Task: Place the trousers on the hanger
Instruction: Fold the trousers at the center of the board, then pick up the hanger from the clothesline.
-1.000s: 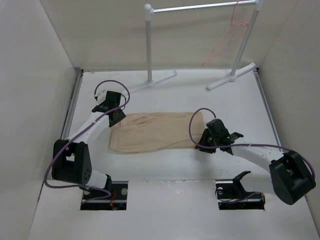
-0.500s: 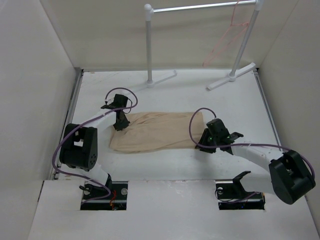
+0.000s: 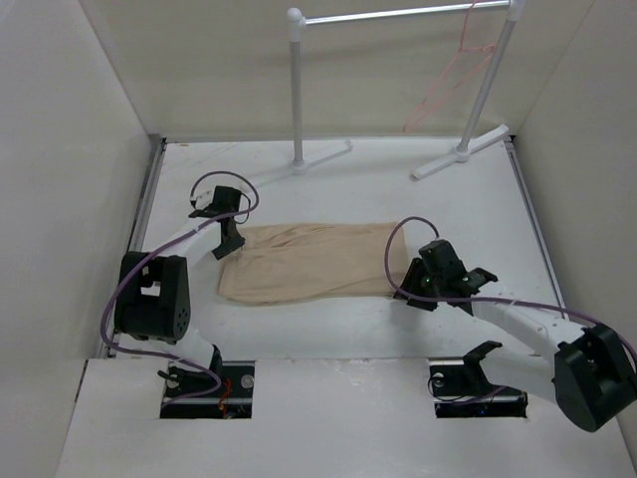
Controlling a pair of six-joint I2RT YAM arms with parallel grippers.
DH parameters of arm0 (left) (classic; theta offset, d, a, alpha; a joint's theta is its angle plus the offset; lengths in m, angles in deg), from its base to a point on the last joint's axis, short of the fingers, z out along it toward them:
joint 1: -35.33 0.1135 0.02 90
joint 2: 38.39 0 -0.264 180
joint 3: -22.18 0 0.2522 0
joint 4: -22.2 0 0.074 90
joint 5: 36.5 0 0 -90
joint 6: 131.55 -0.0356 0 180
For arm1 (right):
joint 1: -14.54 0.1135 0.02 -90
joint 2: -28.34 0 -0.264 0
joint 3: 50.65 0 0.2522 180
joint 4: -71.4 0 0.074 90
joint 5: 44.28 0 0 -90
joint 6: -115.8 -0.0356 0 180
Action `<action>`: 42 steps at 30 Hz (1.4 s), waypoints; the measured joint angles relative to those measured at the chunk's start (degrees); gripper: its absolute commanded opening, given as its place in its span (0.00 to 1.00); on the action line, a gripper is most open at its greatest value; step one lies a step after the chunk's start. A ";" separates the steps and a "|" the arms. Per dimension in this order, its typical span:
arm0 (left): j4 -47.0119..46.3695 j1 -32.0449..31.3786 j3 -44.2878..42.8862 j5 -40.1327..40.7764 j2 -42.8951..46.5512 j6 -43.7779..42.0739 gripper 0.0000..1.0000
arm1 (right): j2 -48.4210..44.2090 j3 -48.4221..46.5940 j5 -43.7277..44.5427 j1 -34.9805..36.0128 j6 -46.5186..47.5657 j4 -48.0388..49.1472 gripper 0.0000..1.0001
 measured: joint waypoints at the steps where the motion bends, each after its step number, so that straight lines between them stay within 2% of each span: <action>1: -0.02 0.02 0.28 0.24 0.35 0.11 0.33 | -1.16 -0.37 -0.02 0.00 0.28 -1.14 0.50; 2: 0.17 0.09 0.85 0.46 1.22 0.15 0.37 | -2.34 -1.18 -0.02 0.00 0.68 -2.49 0.50; 3: 0.55 0.04 1.51 0.63 2.78 0.26 0.38 | -3.26 -2.25 -0.04 0.00 1.03 -3.41 0.46; 6: 2.60 -1.16 2.27 1.64 9.64 0.85 0.37 | -4.11 -6.19 -0.48 -0.11 2.71 -4.09 0.22; 8: 2.67 -4.15 2.25 2.40 14.53 2.23 0.36 | -3.23 -8.96 -1.40 -0.87 3.89 -3.48 0.13; 10: 2.51 -9.31 2.25 2.38 17.35 4.57 0.35 | -0.94 -11.21 -2.29 -2.32 4.83 -1.29 0.11; 13: -0.39 -19.12 3.76 1.36 17.05 9.42 0.34 | 4.17 -12.37 -4.20 -4.52 5.51 4.50 0.10; 16: -3.28 -23.52 8.46 -0.26 14.49 13.20 0.33 | 9.68 -12.07 -5.53 -6.14 4.90 8.76 0.11; 22: -5.05 -17.42 18.03 -0.90 14.75 16.13 0.33 | 11.30 -3.13 -6.93 -7.30 1.95 13.27 0.19; 24: -5.92 -14.60 19.96 -1.11 17.59 16.20 0.33 | 10.99 -1.79 -7.91 -7.50 0.96 13.29 0.28; 28: -4.87 -10.71 22.97 -1.49 23.02 15.76 0.35 | 7.04 -3.02 -8.22 -7.50 0.72 11.06 0.52; 30: -3.04 -9.73 23.06 -1.40 25.22 15.37 0.37 | 4.11 -5.42 -8.17 -7.58 1.05 8.41 0.58; 32: -1.73 -9.55 22.99 -1.40 27.08 15.19 0.39 | 1.51 -9.38 -8.24 -7.98 1.77 5.99 0.60; 34: -0.11 -9.86 22.43 -1.42 28.89 14.99 0.40 | 0.09 -14.88 -8.63 -8.90 2.84 4.37 0.50; 37: 1.86 -10.91 20.00 -1.42 31.10 14.88 0.39 | 0.55 -25.49 -9.57 -11.54 4.96 4.00 0.19; 38: 2.16 -11.45 18.99 -1.42 31.87 14.86 0.38 | 1.40 -29.33 -10.08 -12.79 5.62 3.85 0.13; 40: 2.32 -12.87 17.00 -1.38 33.24 14.80 0.31 | 5.20 -38.86 -11.30 -15.87 6.67 4.02 0.10; 42: 2.21 -14.82 15.50 -1.38 34.10 14.78 0.20 | 10.34 -48.54 -11.87 -19.02 7.56 4.76 0.12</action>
